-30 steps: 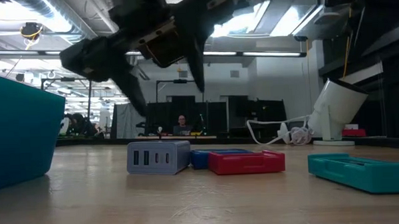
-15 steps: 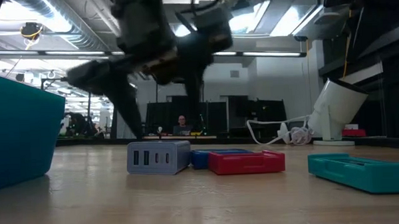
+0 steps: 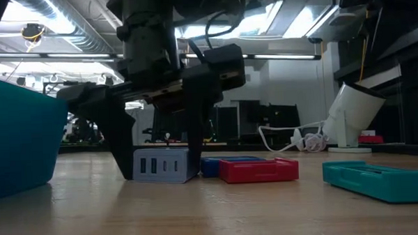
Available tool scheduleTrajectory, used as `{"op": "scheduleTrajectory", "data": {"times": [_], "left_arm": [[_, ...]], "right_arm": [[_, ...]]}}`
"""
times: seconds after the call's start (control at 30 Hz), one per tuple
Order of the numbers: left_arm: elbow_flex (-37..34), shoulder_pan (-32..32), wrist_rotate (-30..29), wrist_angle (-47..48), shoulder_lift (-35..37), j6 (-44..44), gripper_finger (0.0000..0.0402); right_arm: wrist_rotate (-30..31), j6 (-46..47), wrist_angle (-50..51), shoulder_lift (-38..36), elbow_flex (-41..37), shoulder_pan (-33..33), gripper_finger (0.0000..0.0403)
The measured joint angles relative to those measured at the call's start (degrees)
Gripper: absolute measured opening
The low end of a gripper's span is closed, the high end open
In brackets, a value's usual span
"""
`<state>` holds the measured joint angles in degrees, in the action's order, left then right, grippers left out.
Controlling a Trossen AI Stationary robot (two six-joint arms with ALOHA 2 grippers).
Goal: Pick & Place Office items
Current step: Put the purple charger adapter into the blue bin
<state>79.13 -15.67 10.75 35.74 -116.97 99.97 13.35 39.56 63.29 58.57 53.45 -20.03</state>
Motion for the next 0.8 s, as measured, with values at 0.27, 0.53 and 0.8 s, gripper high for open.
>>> {"op": "scheduleTrajectory", "data": {"times": [0.27, 0.53, 0.8], "left_arm": [[0.12, 0.19, 1.13, -0.46, -1.76, 0.16, 0.0292], [0.12, 0.03, -0.2, 1.05, -2.01, 0.06, 0.0284], [0.06, -0.03, -0.27, 1.47, -1.99, -1.13, 0.0211]], "right_arm": [[0.6, 1.19, -0.02, 0.0, 0.0, 0.02, 0.0245], [0.63, 1.39, -0.02, 0.0, 0.0, 0.02, 0.0245], [0.8, 1.76, -0.02, 0.0, 0.0, 0.02, 0.0245]]}}
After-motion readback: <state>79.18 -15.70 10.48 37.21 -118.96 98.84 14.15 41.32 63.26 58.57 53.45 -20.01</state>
